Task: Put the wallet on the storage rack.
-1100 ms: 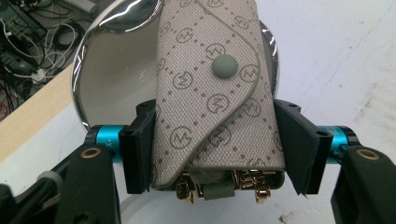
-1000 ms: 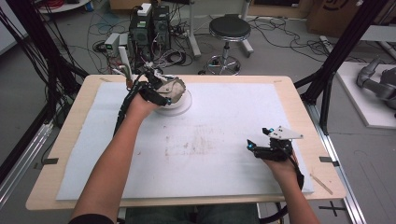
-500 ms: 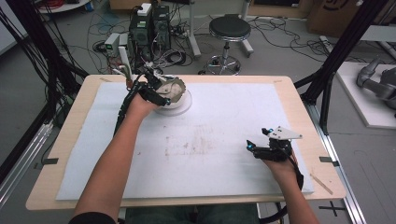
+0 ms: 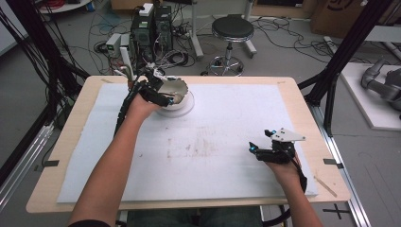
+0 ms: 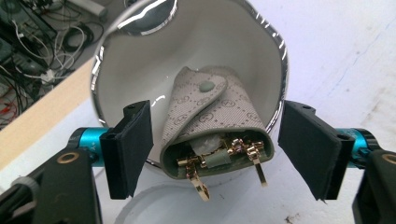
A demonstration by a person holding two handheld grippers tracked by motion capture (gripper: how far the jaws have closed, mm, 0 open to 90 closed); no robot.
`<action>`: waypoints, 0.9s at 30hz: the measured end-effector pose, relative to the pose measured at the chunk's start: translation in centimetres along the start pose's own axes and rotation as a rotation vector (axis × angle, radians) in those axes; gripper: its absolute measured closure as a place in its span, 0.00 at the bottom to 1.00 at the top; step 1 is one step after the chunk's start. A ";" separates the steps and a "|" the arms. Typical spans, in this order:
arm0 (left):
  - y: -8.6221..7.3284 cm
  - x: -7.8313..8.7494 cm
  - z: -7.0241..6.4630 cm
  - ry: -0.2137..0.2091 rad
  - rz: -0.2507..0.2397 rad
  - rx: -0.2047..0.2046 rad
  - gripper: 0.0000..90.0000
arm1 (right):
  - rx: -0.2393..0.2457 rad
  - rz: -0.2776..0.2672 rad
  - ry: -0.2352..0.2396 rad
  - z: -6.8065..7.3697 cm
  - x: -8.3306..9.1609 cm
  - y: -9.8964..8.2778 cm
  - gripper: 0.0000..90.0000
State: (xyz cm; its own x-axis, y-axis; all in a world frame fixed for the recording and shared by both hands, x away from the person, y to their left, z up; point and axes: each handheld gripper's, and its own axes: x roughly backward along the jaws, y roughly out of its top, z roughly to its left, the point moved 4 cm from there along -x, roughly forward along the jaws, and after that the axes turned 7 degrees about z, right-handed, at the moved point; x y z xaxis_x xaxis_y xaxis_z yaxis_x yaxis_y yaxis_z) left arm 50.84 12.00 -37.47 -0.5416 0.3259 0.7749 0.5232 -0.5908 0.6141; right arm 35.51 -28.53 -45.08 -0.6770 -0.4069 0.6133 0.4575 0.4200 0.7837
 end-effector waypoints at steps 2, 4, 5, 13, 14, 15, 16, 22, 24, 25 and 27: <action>0.0 0.6 0.0 -0.004 -0.023 0.004 0.29 | 0.003 0.001 0.000 0.0 0.0 0.0 0.23; -0.1 1.3 -0.1 -0.008 -0.039 0.006 0.28 | 0.002 0.002 0.001 0.1 0.0 0.0 0.23; -0.2 1.5 -0.1 -0.008 -0.049 0.009 0.28 | 0.003 0.001 0.001 0.1 0.0 0.0 0.23; -1.7 3.4 -0.6 -0.034 -0.102 0.034 0.26 | 0.009 0.004 0.001 0.2 -0.1 0.1 0.23; -2.1 3.6 -0.7 -0.039 -0.108 0.035 0.26 | 0.010 0.003 0.005 0.3 -0.1 0.1 0.23; -2.4 3.7 -0.8 -0.043 -0.117 0.041 0.26 | 0.012 0.003 0.003 0.3 -0.1 0.2 0.23; -2.8 3.9 -0.9 -0.046 -0.121 0.045 0.26 | 0.012 0.005 0.002 0.3 -0.2 0.2 0.23; -5.3 4.6 -1.3 -0.075 -0.164 0.076 0.26 | 0.013 0.006 0.002 0.2 -0.4 0.2 0.23; -6.1 4.8 -1.6 -0.087 -0.180 0.087 0.26 | 0.012 0.009 0.005 0.2 -0.5 0.2 0.23; -6.5 4.8 -1.8 -0.088 -0.190 0.087 0.26 | 0.011 0.008 0.003 0.2 -0.6 0.3 0.23; -7.4 5.0 -2.1 -0.096 -0.201 0.087 0.26 | 0.012 0.009 0.008 0.3 -0.7 0.4 0.23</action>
State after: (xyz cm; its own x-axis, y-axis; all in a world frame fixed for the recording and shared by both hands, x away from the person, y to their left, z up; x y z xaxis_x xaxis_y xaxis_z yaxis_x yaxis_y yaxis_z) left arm 42.90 16.43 -38.48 -0.5776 0.5019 0.6438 0.4681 -0.4424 0.7650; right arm 35.96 -27.86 -45.25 -0.6686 -0.4095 0.6208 0.4561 0.4336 0.7772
